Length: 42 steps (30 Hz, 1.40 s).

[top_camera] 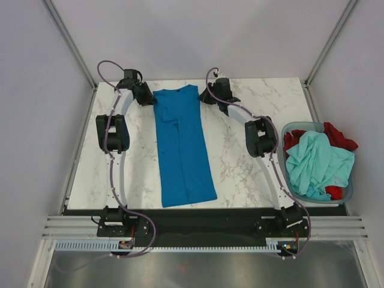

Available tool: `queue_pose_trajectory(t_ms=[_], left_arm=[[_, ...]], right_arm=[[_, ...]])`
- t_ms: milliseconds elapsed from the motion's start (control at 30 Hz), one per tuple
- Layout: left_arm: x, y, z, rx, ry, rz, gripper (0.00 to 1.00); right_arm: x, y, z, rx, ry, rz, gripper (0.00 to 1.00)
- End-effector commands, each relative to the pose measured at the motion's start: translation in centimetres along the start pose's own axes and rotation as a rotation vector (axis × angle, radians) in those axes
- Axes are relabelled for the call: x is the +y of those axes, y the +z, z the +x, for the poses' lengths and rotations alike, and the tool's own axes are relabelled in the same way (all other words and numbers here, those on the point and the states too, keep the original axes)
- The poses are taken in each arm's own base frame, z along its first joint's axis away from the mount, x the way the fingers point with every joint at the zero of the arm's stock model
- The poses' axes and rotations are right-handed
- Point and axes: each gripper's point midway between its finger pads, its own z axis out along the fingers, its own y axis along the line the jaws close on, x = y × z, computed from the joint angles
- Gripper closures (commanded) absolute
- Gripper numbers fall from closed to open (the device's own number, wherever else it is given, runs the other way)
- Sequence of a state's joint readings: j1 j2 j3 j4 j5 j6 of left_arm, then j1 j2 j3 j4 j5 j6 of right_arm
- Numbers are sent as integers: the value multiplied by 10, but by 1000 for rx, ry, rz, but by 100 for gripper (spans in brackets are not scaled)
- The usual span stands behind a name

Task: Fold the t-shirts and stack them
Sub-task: Fold the tshirt

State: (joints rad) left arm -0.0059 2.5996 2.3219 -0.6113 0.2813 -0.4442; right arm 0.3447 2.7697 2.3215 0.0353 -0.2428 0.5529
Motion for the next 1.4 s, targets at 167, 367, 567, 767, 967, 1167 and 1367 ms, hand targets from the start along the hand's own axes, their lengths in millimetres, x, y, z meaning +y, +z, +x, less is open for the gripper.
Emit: queue_pose_trajectory(t_ms=[167,367,567,767,967,1167,1367], left_arm=[[-8,-48,-51,-121,11,34,57],[-19,-96,-42,-118,10,35,56],[-16,-122,52,71,-49,22,56],[-44,-158,165,240,27,53,56],[-28,-190,235,315,20,51,54],[-17,-213,285,373,25,46,54],[-18,-222,318,386,56,3,56]], right_arm=[[-72,-24,-47,-69,53,122,100],[-83,-30,-59,-70,66,98,96],[-70,-54,-72,-35,92,96,78],[-59,-118,-37,102,186,208,56],[-9,-225,34,251,165,331,50],[20,-310,146,463,173,382,52],[64,-355,187,464,215,337,53]])
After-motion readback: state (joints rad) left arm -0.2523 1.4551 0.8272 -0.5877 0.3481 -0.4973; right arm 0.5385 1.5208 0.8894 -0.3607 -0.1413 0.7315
